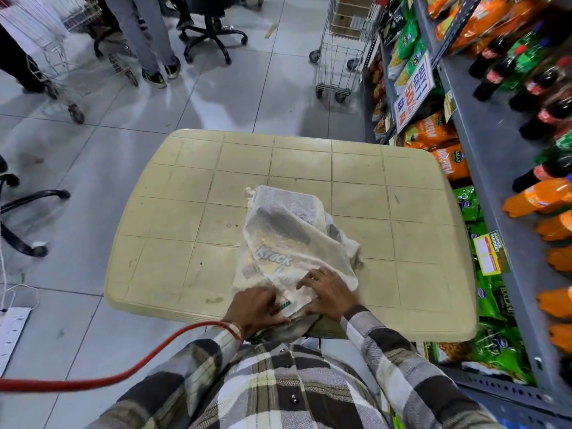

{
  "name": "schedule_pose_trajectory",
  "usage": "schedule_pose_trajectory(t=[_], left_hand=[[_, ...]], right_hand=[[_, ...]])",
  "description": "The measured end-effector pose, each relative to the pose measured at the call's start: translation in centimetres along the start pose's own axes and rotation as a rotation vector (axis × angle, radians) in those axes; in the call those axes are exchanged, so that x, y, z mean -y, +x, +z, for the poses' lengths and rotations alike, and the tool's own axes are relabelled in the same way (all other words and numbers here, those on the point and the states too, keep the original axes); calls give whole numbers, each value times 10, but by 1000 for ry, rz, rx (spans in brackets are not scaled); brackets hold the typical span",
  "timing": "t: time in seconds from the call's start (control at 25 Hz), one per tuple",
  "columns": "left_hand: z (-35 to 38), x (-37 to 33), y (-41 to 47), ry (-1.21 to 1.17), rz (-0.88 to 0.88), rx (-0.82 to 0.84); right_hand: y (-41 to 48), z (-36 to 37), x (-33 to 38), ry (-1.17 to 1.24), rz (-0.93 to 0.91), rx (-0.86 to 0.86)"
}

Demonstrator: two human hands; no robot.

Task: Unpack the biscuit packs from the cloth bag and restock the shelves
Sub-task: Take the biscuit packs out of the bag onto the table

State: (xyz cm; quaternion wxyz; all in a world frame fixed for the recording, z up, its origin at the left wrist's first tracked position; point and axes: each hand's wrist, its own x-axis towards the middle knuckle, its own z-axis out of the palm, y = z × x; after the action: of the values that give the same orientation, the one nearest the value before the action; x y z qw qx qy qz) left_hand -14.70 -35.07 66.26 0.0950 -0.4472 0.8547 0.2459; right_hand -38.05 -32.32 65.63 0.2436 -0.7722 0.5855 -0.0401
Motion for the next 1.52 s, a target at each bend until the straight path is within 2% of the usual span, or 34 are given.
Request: schedule_pose_trajectory(t=[0.16,0.24,0.36,0.48,0.56,0.68,0.92,1.2,1.28,1.4,1.52], left_hand=[[11,-18,13,150,44,-30],[11,-19,12,94,74,-67],[-1,-16,7,-239,77,-233],[-18,-8,15,-687,-19,-453],[-31,-2,21,-878,-33,-441],[-42,10,25,-897,-1,-358],[-43,9,25,-769,26,-445],[-35,1,29,-654,92,-395],[-37,-2,26,-673,82,-397],[-39,0,22,-749,20,-464],[-39,7,26,-912,-195,-587]], right_hand=[[-4,7,4,-134,-11,26],[-1,2,5,-94,-16,-36],[6,-10,9,64,27,-212],[17,-24,19,205,53,-386],[22,-29,25,286,70,-437],[24,-31,23,293,40,-512],[22,-27,13,-86,-149,-392],[25,-17,30,-206,4,-363],[24,-14,30,-163,75,-346],[18,-7,29,-1,9,-271],[2,2,23,25,-100,-220]])
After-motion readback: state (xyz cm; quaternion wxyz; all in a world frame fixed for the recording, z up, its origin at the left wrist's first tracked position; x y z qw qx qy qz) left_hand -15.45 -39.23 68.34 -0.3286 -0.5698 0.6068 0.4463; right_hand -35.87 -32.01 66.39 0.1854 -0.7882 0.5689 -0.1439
